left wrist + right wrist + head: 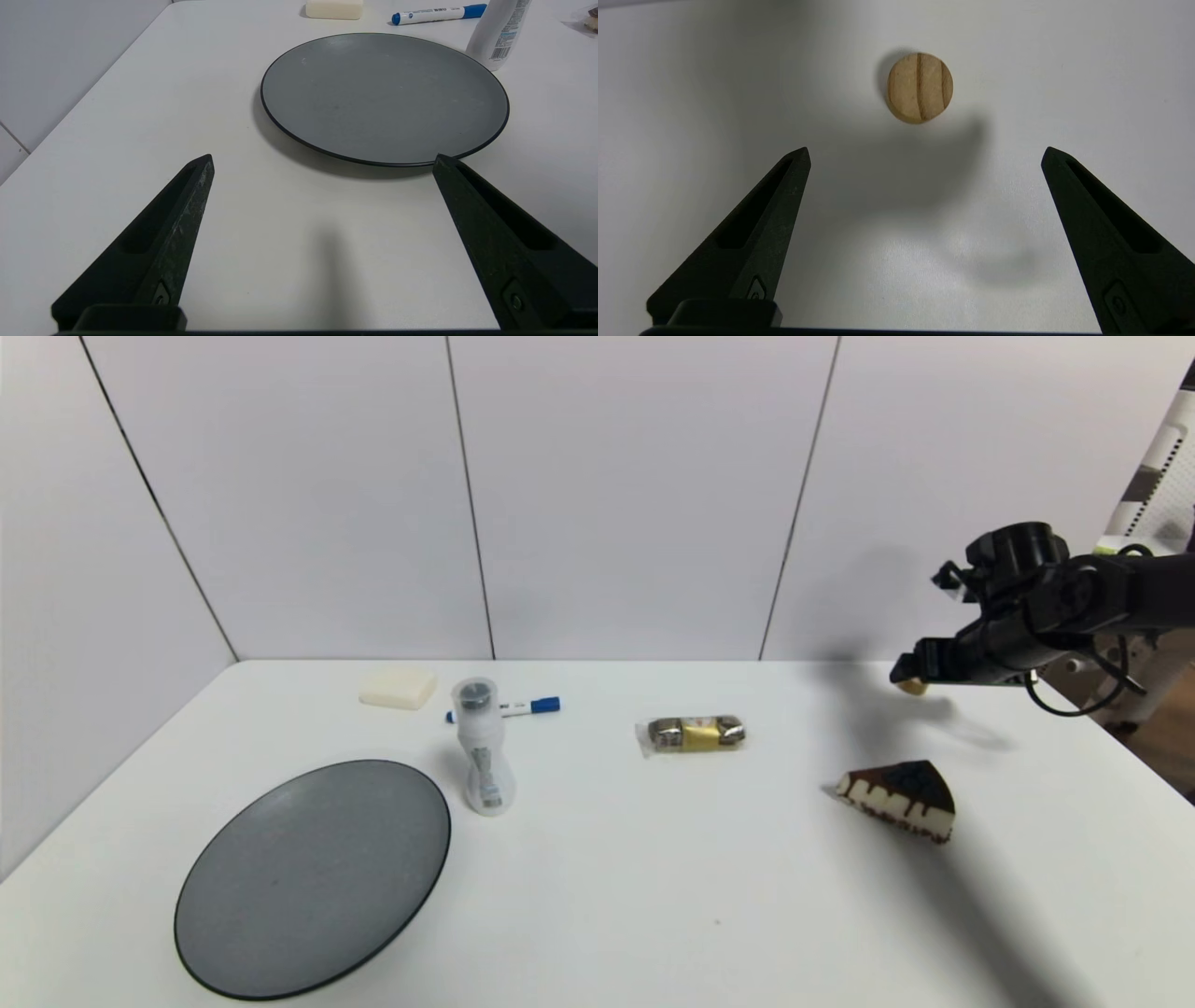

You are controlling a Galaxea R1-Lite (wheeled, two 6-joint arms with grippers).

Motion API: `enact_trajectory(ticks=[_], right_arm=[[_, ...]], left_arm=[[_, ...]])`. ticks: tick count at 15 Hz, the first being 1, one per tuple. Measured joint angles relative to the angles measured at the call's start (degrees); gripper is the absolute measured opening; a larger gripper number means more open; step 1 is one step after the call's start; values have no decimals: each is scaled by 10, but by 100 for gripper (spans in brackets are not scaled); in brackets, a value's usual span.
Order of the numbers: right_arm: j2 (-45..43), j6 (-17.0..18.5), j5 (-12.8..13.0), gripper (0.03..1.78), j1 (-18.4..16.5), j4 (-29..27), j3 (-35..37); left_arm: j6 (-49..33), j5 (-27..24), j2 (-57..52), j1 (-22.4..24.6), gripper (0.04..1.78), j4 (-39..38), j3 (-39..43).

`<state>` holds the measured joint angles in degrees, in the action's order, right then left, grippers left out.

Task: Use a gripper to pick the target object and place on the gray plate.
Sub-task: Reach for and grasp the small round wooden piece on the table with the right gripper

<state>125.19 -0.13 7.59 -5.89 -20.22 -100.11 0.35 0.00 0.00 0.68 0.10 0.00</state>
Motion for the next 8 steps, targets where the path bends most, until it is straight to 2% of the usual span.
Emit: enact_trajectory(ticks=[2, 5, 8], right_arm=[[13, 1, 0, 171, 4, 2, -17], [28, 1, -1, 171, 8, 37, -23], [40, 1, -3, 171, 11, 41, -30]], left_arm=[[0, 0, 0, 0, 169, 0, 0], [0, 0, 0, 0, 169, 0, 0], [0, 0, 0, 0, 169, 0, 0]])
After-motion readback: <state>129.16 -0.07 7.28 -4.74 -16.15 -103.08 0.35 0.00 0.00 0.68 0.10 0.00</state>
